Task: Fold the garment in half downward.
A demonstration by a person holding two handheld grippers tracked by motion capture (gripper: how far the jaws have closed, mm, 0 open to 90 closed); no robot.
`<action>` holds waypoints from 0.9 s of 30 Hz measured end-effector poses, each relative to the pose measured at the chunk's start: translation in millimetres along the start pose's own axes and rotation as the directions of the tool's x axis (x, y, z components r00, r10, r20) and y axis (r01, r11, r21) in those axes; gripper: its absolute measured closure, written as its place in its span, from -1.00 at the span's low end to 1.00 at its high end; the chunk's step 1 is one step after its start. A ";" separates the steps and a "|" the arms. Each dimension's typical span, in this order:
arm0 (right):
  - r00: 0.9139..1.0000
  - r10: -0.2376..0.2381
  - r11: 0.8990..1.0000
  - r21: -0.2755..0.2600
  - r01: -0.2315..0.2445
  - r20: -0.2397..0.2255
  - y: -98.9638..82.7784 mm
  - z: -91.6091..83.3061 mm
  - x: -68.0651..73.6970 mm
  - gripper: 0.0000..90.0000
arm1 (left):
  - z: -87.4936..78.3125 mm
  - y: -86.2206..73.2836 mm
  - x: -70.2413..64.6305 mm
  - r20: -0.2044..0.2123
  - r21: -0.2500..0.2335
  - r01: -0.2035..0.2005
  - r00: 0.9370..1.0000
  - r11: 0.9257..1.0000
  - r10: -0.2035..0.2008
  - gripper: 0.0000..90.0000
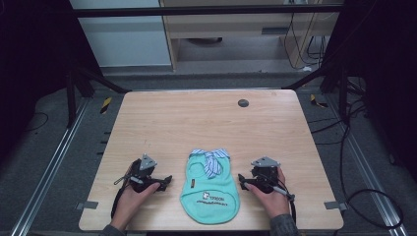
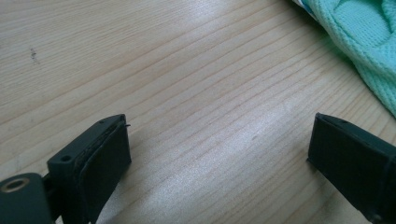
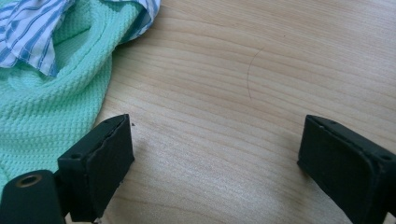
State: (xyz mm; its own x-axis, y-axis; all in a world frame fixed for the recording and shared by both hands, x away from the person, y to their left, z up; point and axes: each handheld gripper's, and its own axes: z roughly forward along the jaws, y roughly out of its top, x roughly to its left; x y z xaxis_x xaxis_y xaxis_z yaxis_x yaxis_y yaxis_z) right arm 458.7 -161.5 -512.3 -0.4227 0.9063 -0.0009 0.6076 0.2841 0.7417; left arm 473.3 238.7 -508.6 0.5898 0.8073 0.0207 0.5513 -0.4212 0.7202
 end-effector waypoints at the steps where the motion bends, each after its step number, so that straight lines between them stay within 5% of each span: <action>1: 1.000 0.000 1.000 0.000 0.000 0.000 0.0 0.0 0.0 -0.78 | 0.0 0.0 0.0 0.000 0.000 0.000 1.000 1.000 0.000 -0.91; 6: 1.000 0.003 1.000 0.011 -0.003 -0.004 1.7 -0.6 -0.1 -0.77 | -0.5 4.7 0.5 0.022 0.009 0.015 1.000 1.000 -0.015 -0.85; 8: 1.000 -0.006 1.000 0.022 0.006 -0.012 3.4 -1.3 -0.9 -0.62 | -2.3 10.1 1.0 0.050 0.007 0.029 0.998 1.000 -0.029 -0.82; 10: 0.999 -0.014 0.999 0.042 0.015 -0.030 14.4 -5.3 -3.0 -0.54 | -4.5 24.2 3.1 0.052 0.037 -0.029 0.998 0.999 0.027 -0.75; 13: 0.998 -0.051 0.997 0.062 0.053 -0.031 26.0 -7.3 -2.9 -0.47 | -4.0 34.9 6.0 0.065 0.061 -0.049 0.997 0.997 0.046 -0.73; 17: 0.993 -0.116 0.988 0.100 0.118 -0.021 48.6 -7.1 -1.4 -0.42 | -1.8 54.0 12.1 0.069 0.080 -0.043 0.997 0.996 0.037 -0.65; 20: 0.982 -0.187 0.967 0.177 0.185 -0.007 68.6 -2.0 1.2 -0.41 | 3.2 68.0 14.0 0.071 0.132 -0.051 0.997 0.990 0.042 -0.60; 27: 0.977 -0.213 0.950 0.227 0.214 -0.028 89.0 6.3 1.4 -0.22 | 6.6 87.2 7.5 0.098 0.161 -0.092 0.992 0.983 0.077 -0.66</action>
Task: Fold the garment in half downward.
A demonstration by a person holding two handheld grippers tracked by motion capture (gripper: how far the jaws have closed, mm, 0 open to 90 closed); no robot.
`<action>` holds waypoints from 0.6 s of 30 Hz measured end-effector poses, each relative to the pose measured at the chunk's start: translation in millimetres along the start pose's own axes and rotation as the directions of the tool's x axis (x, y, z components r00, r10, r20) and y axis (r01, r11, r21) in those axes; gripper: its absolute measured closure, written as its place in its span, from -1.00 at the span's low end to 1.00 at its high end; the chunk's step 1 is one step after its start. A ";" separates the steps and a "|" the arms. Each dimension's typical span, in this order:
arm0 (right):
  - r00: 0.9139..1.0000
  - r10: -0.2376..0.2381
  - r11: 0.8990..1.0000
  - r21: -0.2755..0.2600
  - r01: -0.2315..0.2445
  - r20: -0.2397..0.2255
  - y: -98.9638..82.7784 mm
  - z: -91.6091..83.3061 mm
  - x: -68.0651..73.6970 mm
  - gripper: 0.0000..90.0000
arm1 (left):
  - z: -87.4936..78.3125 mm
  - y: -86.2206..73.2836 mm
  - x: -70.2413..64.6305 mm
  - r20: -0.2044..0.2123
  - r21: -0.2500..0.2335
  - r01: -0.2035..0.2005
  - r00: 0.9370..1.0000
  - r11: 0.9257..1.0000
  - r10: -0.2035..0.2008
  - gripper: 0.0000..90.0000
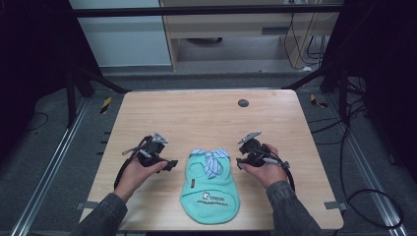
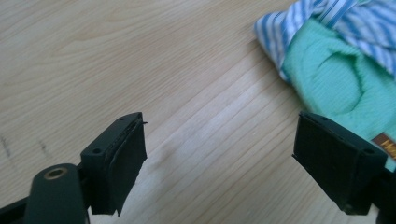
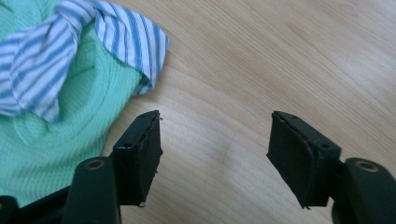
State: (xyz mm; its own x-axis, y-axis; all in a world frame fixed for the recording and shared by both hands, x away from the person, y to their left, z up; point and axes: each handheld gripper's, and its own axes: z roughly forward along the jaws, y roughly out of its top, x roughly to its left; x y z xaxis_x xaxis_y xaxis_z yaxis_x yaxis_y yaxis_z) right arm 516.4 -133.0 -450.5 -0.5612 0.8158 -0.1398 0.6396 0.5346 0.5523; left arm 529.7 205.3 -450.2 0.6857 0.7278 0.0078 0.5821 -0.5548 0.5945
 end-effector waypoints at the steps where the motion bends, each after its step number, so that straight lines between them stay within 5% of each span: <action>1: 1.000 0.005 1.000 0.003 -0.005 -0.011 3.0 1.2 -0.9 -0.16 | -0.2 5.0 -1.6 0.007 0.005 -0.004 1.000 1.000 0.004 -0.67; 5: 0.998 0.022 1.000 0.008 -0.022 -0.064 24.1 5.8 -2.6 0.06 | 0.8 26.3 -0.5 0.033 0.022 0.003 0.999 1.000 -0.004 -0.44; 11: 0.996 0.043 0.999 0.006 -0.042 -0.084 43.9 12.9 -3.5 0.24 | 9.1 49.1 1.0 0.068 0.002 0.034 0.997 0.999 -0.034 -0.05; 18: 0.993 0.055 0.998 0.012 -0.054 -0.102 55.9 18.0 -3.6 0.32 | 19.6 65.2 -6.0 0.092 0.003 0.041 0.995 0.999 -0.041 0.12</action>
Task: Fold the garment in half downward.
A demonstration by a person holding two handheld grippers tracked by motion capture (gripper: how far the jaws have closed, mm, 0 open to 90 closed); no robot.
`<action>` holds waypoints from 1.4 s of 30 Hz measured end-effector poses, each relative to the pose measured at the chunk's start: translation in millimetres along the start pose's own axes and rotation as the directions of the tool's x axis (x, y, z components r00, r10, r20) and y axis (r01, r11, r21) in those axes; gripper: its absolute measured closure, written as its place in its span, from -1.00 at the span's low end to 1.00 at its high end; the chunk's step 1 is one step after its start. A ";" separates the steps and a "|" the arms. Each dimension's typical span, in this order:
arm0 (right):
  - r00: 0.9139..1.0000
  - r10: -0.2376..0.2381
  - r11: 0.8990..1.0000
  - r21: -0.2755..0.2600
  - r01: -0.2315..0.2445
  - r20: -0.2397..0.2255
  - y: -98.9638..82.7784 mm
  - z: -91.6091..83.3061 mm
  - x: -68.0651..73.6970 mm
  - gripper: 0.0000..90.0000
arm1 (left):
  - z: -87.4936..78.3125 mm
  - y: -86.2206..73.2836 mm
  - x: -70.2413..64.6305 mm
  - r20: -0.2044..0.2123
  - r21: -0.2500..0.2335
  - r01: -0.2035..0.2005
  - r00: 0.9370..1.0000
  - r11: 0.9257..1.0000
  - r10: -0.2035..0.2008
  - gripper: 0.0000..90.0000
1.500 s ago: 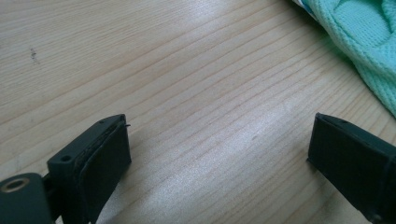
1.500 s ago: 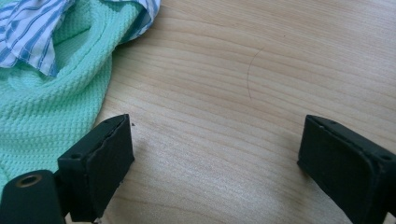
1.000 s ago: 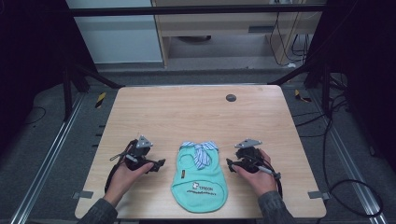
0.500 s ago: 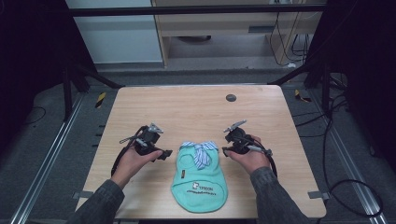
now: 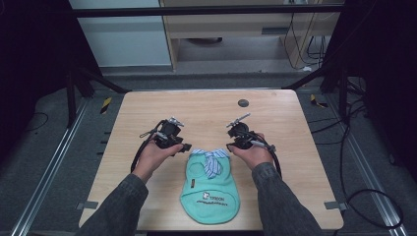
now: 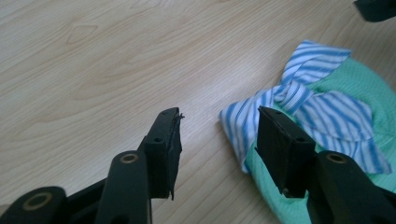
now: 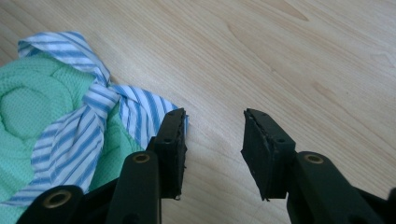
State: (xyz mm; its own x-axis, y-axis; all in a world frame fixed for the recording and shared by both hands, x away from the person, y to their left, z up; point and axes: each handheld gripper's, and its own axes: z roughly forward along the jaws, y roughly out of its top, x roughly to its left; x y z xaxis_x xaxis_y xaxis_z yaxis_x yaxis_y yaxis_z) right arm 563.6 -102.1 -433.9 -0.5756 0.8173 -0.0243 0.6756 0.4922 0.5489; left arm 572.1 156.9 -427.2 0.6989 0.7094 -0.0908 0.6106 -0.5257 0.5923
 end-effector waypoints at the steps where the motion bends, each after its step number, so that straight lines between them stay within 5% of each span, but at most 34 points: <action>1: 1.000 0.005 1.000 0.002 -0.005 0.000 1.2 1.0 0.2 0.32 | 0.9 1.7 -0.8 0.000 0.001 -0.003 1.000 1.000 0.003 0.14; 9: 0.997 0.055 0.998 -0.020 -0.056 -0.049 6.4 7.0 2.1 0.45 | 5.8 9.6 -1.6 -0.006 0.015 0.005 1.000 1.000 -0.004 0.38; 17: 0.993 0.089 0.996 -0.023 -0.091 -0.080 4.6 17.4 8.8 0.38 | 11.5 5.1 -3.9 -0.007 0.036 0.004 1.000 0.999 -0.003 0.34; 31: 0.989 0.121 0.992 -0.008 -0.122 -0.084 -3.5 29.0 16.7 0.17 | 19.6 -6.3 -6.4 -0.016 0.044 0.019 1.000 0.999 -0.018 0.18; 42: 0.989 0.124 0.992 0.007 -0.124 -0.079 -10.9 36.2 17.8 0.14 | 29.5 -10.6 -8.0 0.005 0.071 0.021 1.000 0.997 -0.022 0.32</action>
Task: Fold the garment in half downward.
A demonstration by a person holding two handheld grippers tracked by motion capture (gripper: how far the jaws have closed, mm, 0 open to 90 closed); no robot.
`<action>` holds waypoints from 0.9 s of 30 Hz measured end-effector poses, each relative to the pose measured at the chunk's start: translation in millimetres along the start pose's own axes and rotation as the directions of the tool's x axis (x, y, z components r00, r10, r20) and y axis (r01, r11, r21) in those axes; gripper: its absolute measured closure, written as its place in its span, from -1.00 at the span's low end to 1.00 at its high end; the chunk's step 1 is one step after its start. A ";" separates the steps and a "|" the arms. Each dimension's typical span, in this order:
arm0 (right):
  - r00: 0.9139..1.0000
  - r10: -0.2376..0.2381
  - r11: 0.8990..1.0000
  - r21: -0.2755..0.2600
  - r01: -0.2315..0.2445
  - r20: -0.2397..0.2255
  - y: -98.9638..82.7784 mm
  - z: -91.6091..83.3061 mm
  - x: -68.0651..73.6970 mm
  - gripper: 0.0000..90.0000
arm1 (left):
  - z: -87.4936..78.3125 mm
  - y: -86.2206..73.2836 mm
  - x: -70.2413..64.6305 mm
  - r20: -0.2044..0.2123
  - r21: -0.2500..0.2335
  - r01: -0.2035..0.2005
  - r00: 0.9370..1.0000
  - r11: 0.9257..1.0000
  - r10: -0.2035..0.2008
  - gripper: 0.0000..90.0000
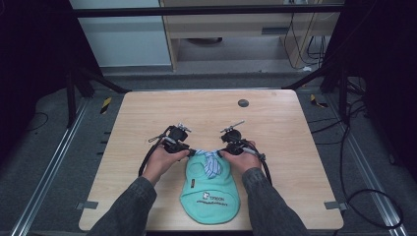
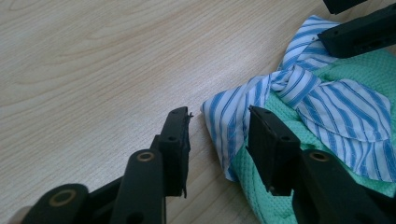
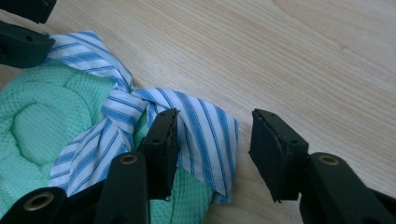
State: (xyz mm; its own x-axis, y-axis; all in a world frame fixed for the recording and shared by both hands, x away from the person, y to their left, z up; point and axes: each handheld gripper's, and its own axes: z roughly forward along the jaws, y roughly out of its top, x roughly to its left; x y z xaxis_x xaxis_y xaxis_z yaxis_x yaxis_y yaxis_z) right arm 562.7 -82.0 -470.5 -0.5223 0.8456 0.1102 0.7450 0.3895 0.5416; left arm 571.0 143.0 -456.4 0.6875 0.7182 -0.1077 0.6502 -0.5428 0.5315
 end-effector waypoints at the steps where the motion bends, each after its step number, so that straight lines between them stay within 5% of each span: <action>1: 1.000 0.004 1.000 0.002 -0.004 0.000 -0.7 0.9 -0.1 0.15 | 1.0 -0.4 0.5 -0.001 0.001 0.000 1.000 1.000 0.000 0.34; 27: 1.000 -0.004 1.000 0.016 0.004 0.015 -6.2 7.7 2.7 0.15 | 17.8 -1.1 -5.6 0.031 0.031 -0.008 0.999 0.999 0.007 0.31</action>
State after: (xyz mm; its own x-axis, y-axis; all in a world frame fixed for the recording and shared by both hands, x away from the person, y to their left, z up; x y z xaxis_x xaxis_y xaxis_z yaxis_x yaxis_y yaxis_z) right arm 559.8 -79.3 -480.0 -0.5193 0.8493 0.0953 0.7494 0.3988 0.5286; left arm 572.2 131.8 -471.3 0.7017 0.7005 -0.1301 0.6546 -0.5617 0.5060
